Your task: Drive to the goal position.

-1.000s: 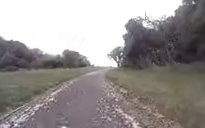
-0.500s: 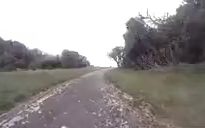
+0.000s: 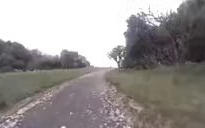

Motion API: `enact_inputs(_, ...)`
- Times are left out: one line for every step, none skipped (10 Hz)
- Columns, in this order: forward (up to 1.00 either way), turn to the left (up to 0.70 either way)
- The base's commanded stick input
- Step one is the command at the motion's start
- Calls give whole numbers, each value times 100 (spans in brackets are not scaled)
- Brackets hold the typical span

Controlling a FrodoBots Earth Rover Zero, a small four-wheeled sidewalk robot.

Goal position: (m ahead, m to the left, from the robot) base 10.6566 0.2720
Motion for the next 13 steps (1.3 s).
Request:
enact_inputs(85,0)
enact_inputs(85,0)
enact_inputs(85,0)
enact_inputs(85,0)
enact_inputs(85,0)
enact_inputs(85,0)
enact_inputs(85,0)
enact_inputs(85,0)
enact_inputs(85,5)
enact_inputs(85,23)
enact_inputs(85,27)
enact_inputs(85,27)
enact_inputs(85,27)
